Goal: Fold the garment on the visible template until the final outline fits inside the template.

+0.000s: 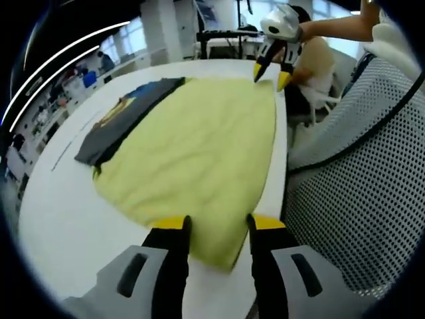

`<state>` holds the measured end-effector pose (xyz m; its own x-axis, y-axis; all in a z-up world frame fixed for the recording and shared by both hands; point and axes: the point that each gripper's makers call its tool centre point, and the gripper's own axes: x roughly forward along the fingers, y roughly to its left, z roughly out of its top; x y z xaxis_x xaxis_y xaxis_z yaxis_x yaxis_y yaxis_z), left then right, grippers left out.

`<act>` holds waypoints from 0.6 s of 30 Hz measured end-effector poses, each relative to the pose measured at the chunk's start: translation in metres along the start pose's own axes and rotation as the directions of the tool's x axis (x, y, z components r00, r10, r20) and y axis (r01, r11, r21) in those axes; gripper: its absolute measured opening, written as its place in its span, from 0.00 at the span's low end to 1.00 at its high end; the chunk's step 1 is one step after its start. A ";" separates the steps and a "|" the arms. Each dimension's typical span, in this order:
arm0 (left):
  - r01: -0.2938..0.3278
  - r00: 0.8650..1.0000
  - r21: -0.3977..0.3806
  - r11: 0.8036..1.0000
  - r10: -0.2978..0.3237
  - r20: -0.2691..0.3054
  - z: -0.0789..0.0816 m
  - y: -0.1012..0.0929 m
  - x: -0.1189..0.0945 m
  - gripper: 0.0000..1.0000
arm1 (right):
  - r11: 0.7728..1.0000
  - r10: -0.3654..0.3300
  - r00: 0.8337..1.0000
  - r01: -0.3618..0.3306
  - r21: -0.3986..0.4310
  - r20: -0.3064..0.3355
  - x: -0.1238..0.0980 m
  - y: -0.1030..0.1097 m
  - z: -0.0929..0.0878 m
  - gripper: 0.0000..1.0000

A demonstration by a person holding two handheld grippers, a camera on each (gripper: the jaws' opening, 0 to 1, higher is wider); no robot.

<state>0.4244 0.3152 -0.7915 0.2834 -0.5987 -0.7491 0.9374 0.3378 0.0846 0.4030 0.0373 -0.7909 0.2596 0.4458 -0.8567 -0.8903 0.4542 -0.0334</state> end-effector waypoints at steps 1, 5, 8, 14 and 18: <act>0.000 1.000 0.006 1.000 0.000 -0.002 0.000 0.000 0.001 0.30 | 1.000 0.000 1.000 0.000 -0.015 -0.012 0.001 0.000 -0.002 0.33; -0.009 1.000 0.014 1.000 0.009 -0.012 0.002 0.001 0.002 0.25 | 1.000 -0.001 1.000 0.001 -0.021 -0.005 0.001 -0.003 0.000 0.31; -0.011 1.000 0.005 1.000 0.011 -0.024 0.002 0.003 0.003 0.21 | 1.000 -0.003 1.000 0.003 -0.026 0.002 0.002 -0.005 0.001 0.29; -0.042 0.997 -0.006 0.999 0.041 -0.060 0.000 0.012 0.002 0.10 | 0.999 0.005 1.000 -0.005 -0.041 0.004 0.004 -0.007 0.003 0.16; -0.044 0.997 0.005 0.999 0.044 -0.069 -0.003 0.012 0.001 0.06 | 0.999 -0.006 1.000 0.007 -0.044 0.002 0.005 -0.011 0.004 0.05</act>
<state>0.4359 0.3205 -0.7933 0.3100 -0.5316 -0.7882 0.9249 0.3605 0.1206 0.4155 0.0371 -0.7929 0.2659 0.4441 -0.8556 -0.9043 0.4224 -0.0618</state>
